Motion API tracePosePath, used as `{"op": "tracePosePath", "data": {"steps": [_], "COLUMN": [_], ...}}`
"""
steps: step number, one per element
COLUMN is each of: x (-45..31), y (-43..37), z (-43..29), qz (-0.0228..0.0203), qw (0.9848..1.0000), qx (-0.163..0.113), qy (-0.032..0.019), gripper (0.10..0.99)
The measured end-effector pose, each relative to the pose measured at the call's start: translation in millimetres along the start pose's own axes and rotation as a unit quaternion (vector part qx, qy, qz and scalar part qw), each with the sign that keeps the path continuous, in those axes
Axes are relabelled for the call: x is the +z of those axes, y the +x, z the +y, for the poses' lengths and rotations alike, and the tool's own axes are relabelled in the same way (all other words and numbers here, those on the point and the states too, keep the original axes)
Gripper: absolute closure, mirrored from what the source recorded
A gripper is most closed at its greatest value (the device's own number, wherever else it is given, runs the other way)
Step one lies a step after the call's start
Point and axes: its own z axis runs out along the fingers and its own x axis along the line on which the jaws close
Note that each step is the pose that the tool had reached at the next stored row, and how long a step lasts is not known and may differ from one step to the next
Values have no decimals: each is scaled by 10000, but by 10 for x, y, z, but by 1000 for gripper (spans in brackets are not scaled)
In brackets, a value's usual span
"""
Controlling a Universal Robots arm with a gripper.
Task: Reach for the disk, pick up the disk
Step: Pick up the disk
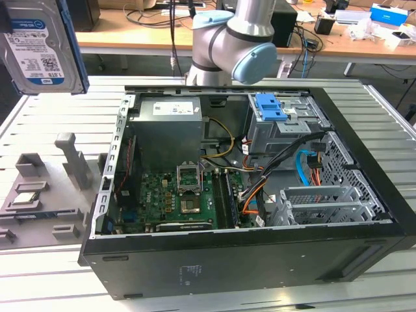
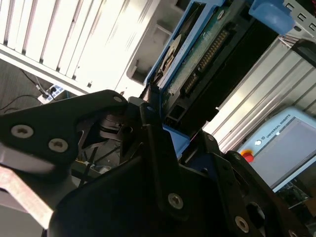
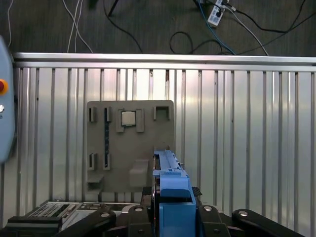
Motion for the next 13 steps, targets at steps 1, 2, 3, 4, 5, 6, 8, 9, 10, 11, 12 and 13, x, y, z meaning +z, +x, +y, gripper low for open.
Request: {"op": "tracePosePath", "data": {"steps": [1, 2, 3, 4, 5, 6, 8, 9, 10, 11, 12, 13], "x": [-1, -2, -3, -6, -7, -8, -11, -12, -14, -16, -18, -19], "y": [1, 1, 2, 3, 3, 4, 5, 6, 6, 7, 8, 8], "z": [-23, -56, -83, -132, -187, -210, -285, -311, -351, -429, -463, -490], "qz": [0, 0, 0, 1, 0, 0, 0, 0, 1, 0, 0, 0], "qw": [10000, 10000, 10000, 10000, 10000, 10000, 10000, 10000, 10000, 10000, 10000, 10000], "qx": [0, 0, -1, -1, -1, 0, 0, -1, -1, 0, 0, 0], "qy": [0, 0, 0, 0, 0, 0, 0, 0, -1, 0, 0, 0], "gripper": [718, 718, 718, 718, 718, 718, 718, 718, 718, 718, 718, 718]}}
